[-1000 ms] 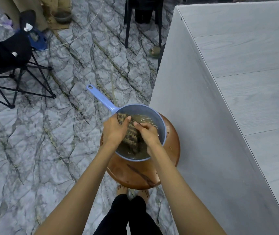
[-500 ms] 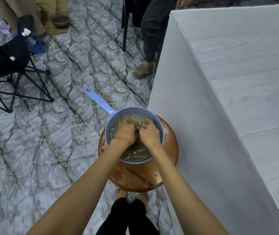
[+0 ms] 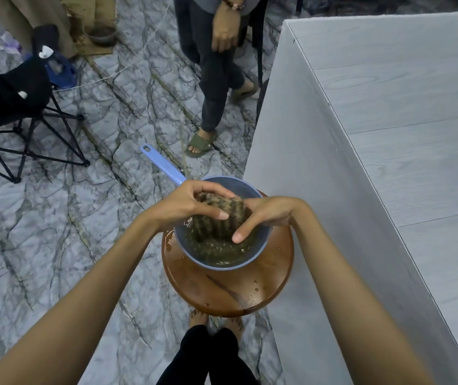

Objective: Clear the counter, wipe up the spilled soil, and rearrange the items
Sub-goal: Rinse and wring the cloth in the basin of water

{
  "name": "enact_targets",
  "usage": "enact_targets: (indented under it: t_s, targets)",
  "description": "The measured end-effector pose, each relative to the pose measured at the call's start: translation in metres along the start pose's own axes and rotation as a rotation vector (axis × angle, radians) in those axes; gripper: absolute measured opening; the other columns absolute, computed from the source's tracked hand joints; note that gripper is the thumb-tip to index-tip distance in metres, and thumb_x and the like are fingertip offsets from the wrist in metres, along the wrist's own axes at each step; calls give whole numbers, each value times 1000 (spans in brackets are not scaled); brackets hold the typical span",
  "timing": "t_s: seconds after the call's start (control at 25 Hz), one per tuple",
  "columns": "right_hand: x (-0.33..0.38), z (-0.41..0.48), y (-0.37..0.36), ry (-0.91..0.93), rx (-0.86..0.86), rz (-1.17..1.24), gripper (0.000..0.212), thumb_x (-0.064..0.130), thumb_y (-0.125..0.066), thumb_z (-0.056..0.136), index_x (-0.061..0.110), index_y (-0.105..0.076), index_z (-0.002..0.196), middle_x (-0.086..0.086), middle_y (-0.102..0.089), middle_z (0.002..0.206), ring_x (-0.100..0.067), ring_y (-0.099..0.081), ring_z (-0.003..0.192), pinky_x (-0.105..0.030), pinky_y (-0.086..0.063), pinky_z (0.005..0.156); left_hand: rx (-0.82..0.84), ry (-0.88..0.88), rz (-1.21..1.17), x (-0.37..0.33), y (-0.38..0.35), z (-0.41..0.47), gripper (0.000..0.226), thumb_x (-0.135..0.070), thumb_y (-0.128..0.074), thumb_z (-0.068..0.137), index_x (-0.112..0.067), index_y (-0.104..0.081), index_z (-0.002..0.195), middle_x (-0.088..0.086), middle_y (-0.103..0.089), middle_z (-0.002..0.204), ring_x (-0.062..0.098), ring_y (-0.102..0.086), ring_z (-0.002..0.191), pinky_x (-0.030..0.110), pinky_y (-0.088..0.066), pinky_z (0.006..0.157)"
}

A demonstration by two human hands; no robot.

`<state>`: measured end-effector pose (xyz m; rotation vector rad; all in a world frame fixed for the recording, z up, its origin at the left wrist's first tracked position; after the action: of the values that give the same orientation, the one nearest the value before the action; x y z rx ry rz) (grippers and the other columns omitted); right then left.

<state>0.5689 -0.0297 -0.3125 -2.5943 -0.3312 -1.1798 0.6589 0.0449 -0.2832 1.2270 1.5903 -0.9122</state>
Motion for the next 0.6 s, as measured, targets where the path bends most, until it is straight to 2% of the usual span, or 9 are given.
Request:
enact_targets:
  t_s: [0.04,0.12,0.2,0.28,0.32,0.4,0.48,0.56,0.6]
  targets:
    - [2,4,-3,0,63,26,73,2,-77,68,14,-43,131,-1,-55,126,-19,-54,118,-26,-46,101,26,-17,-78,-2,-3,3,28,-15,-83,54,-24,-75,79,-9,-74,83,7,-68,84,17,-53,76]
    - [0,13,-6,-1,123,123,78,20,-86,51,14,-52,121,-1,-59,119,-14,-59,109,-21,-51,94,51,-49,-208,-3,-12,11,30,-24,-84,49,-20,-74,77,-6,-73,80,9,-68,79,19,-55,74]
    - [-1,19,-7,20,104,217,74,28,-89,43,14,-61,110,-1,-65,111,-11,-64,101,-22,-53,89,25,-80,-286,-1,-18,20,23,-23,-83,53,-19,-73,74,-3,-73,85,14,-68,87,25,-56,82]
    - [-3,25,-5,57,27,243,54,18,-87,55,11,-64,104,-1,-68,104,-12,-64,100,-23,-51,91,11,-117,-325,-1,-23,30,9,-11,-72,68,-16,-68,75,-1,-72,98,21,-64,106,32,-51,95]
    - [-3,26,-6,82,-17,227,38,12,-80,66,9,-65,101,-2,-69,101,-13,-64,100,-23,-49,93,5,-133,-335,-2,-24,33,8,-5,-65,75,-12,-63,77,1,-72,101,23,-63,109,34,-51,96]
    - [-4,32,-1,93,-204,206,24,6,-71,75,10,-66,98,-2,-69,99,-10,-64,97,-20,-48,90,-30,-140,-353,-2,-22,38,12,3,-54,85,-10,-56,85,5,-74,91,22,-69,91,31,-56,85]
    - [-2,33,4,110,-417,161,27,7,-75,72,15,-65,96,-5,-68,103,-14,-61,105,-28,-47,99,-120,-150,-317,-4,-21,40,14,-2,-51,89,-13,-56,95,1,-69,64,13,-64,57,23,-55,61]
    - [2,34,2,140,-547,112,24,3,-68,79,21,-56,90,0,-60,95,-18,-54,106,-34,-39,106,-253,-143,-304,-1,-19,41,7,-12,-55,88,-13,-59,94,-3,-54,42,9,-45,34,18,-41,41]
    - [5,34,-1,159,-601,70,25,0,-60,85,22,-47,84,3,-53,86,-18,-50,99,-35,-40,100,-323,-118,-316,3,-18,42,7,-17,-57,87,-12,-61,89,-4,-46,35,8,-37,29,16,-33,36]
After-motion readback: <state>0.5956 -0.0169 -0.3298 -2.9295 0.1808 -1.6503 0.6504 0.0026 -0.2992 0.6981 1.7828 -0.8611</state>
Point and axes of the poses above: each hand's wrist, its own z-axis towards the middle knuckle, its own y-axis out of the back of the hand, x = y × z, the point moved 6 cm from there along z, towards the middle knuckle
